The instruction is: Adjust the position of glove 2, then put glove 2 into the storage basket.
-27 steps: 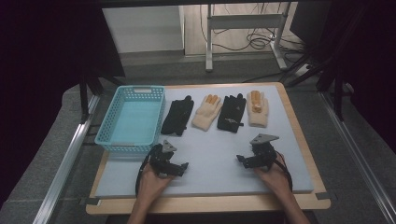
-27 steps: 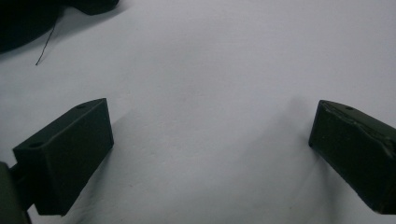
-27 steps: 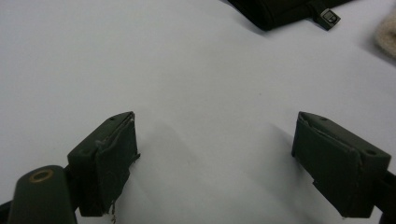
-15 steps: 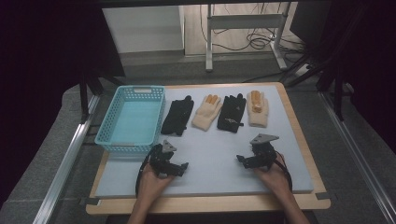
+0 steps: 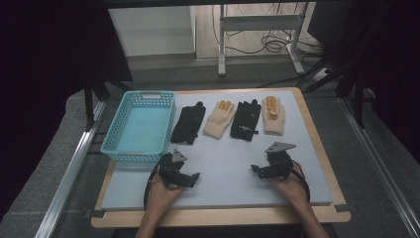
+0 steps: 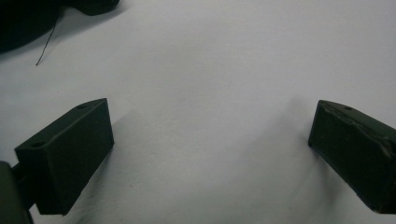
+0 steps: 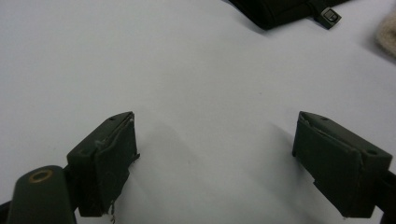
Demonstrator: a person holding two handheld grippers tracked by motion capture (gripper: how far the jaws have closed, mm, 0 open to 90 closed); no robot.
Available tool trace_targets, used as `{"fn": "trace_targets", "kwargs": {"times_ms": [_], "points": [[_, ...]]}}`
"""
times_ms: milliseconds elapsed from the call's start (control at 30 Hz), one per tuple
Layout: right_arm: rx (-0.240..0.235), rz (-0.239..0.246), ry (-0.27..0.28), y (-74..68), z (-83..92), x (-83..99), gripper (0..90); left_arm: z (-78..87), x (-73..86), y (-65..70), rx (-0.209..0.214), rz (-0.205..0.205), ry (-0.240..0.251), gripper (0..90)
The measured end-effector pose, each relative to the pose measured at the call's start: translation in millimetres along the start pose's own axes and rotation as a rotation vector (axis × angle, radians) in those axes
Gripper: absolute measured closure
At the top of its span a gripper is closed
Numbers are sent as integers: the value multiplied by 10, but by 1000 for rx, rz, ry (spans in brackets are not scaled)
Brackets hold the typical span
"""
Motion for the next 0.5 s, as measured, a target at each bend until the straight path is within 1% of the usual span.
{"fn": "trace_targets", "kwargs": {"times_ms": [267, 500], "points": [[-9, -15, 2, 10, 1, -21, 142, 0, 1, 2, 1, 4, 2, 6], [-46, -26, 26, -16, -20, -138, 143, 1, 1, 3, 1, 3, 5, 8]]}}
Point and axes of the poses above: each handheld gripper's, and its own axes: z roughly backward along the jaws, x roughly out of its underside, y roughly to its right, the point moved 4 cm from there along -z, roughly forward along the jaws, and after that the axes turned 1 degree about z, right-handed, at the moved point
